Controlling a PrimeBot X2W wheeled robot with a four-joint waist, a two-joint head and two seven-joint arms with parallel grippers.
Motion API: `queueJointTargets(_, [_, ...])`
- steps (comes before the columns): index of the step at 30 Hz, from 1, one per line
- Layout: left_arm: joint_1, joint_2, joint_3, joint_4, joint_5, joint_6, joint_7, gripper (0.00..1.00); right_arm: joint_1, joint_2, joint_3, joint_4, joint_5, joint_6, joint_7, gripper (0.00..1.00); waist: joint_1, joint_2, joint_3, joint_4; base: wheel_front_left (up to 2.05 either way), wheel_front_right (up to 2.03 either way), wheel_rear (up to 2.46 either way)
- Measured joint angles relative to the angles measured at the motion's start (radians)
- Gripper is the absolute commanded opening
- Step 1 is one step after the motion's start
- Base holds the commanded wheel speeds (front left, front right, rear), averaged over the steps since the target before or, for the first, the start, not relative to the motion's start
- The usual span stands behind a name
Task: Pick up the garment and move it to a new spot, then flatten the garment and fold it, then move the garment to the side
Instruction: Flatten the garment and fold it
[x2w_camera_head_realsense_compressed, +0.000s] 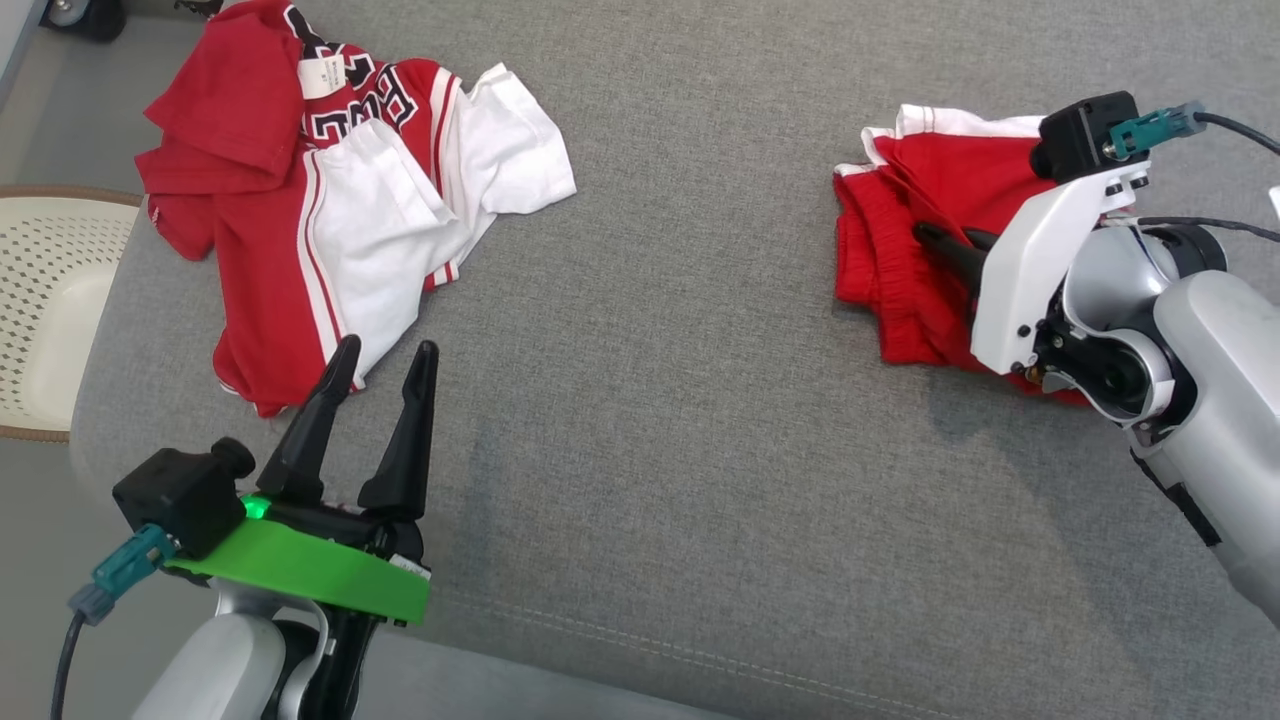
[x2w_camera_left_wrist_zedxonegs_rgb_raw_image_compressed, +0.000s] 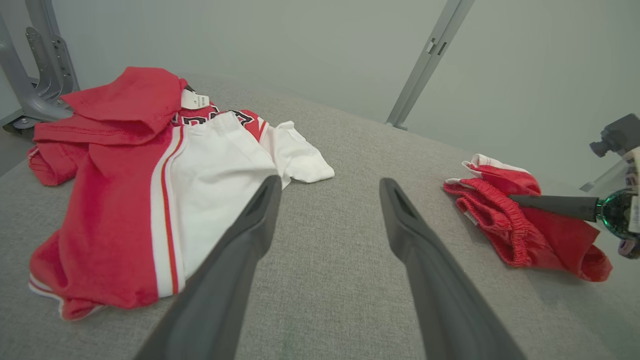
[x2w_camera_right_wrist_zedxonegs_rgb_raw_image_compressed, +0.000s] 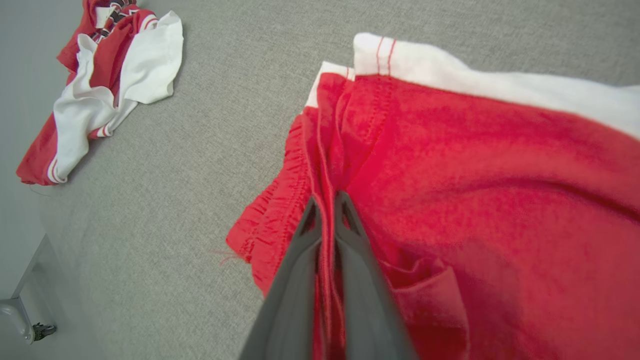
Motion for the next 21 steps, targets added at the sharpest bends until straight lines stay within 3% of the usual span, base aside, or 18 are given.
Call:
queueJointTargets(5, [-0.015, -0.001, 0.0, 0.009, 0.003, -0.005, 0.0, 1.0, 0.0, 0.026, 0.014, 0.014, -0.011, -0.005, -0.003, 0.0, 0.0, 0.0, 0.002, -0.003, 0.0, 0.0, 0.0])
queueJointTargets(6, [-0.015, -0.002, 0.001, 0.014, 0.004, -0.005, 0.0, 1.0, 0.0, 0.037, 0.013, 0.019, -0.015, -0.005, -0.012, 0.29, 0.0, 0.0, 0.0, -0.005, 0.0, 0.0, 0.0])
queueJointTargets(7, [-0.015, -0.002, 0.001, 0.018, 0.004, -0.005, 0.0, 1.0, 0.0, 0.047, 0.013, 0.02, -0.017, -0.006, -0.021, 0.82, 0.0, 0.0, -0.002, -0.007, 0.0, 0.0, 0.0])
queueJointTargets(8, [-0.015, -0.002, 0.001, 0.021, 0.004, -0.005, 0.0, 1.0, 0.0, 0.057, 0.013, 0.02, -0.017, -0.006, -0.027, 1.0, 0.0, 0.0, -0.004, -0.009, 0.0, 0.0, 0.0])
queueJointTargets(15, [-0.015, -0.002, 0.008, 0.033, 0.004, -0.005, 0.0, 1.0, 0.001, 0.055, -0.027, 0.0, -0.015, -0.006, -0.078, 1.0, 0.0001, 0.0, -0.025, -0.028, 0.0, 0.0, 0.0])
queueJointTargets(21, [-0.009, 0.011, 0.036, 0.027, 0.004, -0.004, -0.001, 1.0, 0.034, -0.043, -0.085, -0.009, -0.009, -0.025, -0.089, 1.0, 0.0001, 0.0, -0.034, -0.055, 0.0, 0.0, 0.0])
